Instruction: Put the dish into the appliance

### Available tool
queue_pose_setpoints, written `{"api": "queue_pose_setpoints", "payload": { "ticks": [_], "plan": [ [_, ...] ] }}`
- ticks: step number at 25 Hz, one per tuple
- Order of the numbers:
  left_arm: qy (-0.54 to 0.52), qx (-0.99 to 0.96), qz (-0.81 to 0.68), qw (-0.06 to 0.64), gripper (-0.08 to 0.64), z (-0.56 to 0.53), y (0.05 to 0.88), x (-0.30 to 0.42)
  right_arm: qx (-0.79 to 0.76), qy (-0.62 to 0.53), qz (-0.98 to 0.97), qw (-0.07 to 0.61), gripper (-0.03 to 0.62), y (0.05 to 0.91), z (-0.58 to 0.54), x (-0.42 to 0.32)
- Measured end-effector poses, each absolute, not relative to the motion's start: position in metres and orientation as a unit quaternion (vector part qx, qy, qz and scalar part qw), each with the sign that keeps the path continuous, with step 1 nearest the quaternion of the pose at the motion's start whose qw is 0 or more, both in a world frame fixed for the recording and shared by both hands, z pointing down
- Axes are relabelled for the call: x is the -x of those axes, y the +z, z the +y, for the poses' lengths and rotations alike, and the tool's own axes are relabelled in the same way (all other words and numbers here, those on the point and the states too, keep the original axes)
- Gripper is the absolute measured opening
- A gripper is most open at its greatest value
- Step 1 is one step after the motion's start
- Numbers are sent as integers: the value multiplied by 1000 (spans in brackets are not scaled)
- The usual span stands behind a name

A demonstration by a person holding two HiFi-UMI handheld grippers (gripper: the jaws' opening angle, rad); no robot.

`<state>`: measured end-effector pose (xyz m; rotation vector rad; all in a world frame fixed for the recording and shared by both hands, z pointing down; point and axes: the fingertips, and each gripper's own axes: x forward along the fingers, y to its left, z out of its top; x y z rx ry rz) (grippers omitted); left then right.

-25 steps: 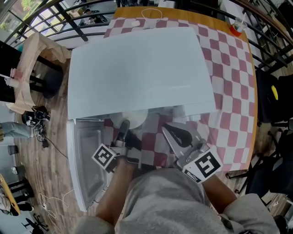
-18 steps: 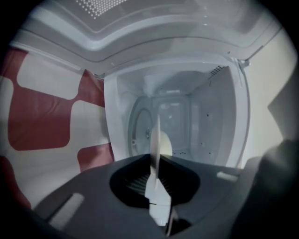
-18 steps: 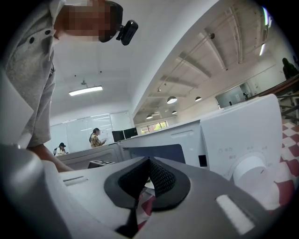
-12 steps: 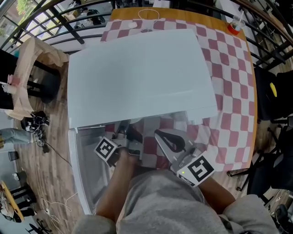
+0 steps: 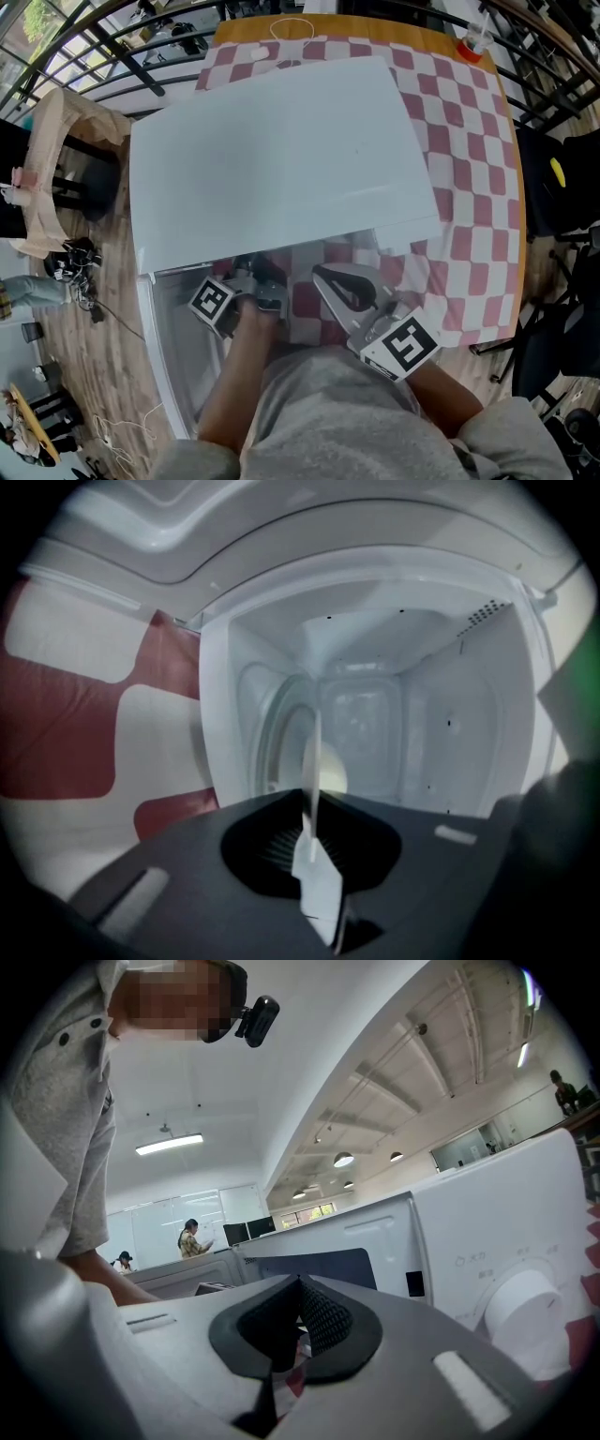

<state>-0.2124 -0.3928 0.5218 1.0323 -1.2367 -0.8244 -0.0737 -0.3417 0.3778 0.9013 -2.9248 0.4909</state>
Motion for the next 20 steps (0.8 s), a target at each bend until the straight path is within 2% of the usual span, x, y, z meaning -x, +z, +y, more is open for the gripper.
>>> {"api": "queue_pose_setpoints", "payload": {
  "ticks": [5, 10, 17, 20],
  "plan": [
    [-346, -458, -540, 616, 31, -392, 527, 211, -294, 157, -943, 18, -2, 376, -342, 71],
    [-287, -486, -559, 607, 39, -392, 525, 208, -295, 156, -943, 16, -2, 376, -343, 71],
    [-246, -568, -530, 579, 210, -393, 507, 195, -294, 155, -943, 17, -2, 376, -338, 69],
    [-193, -609, -524, 563, 253, -389, 502, 185, -293, 153, -944, 18, -2, 376, -336, 69]
  ]
}}
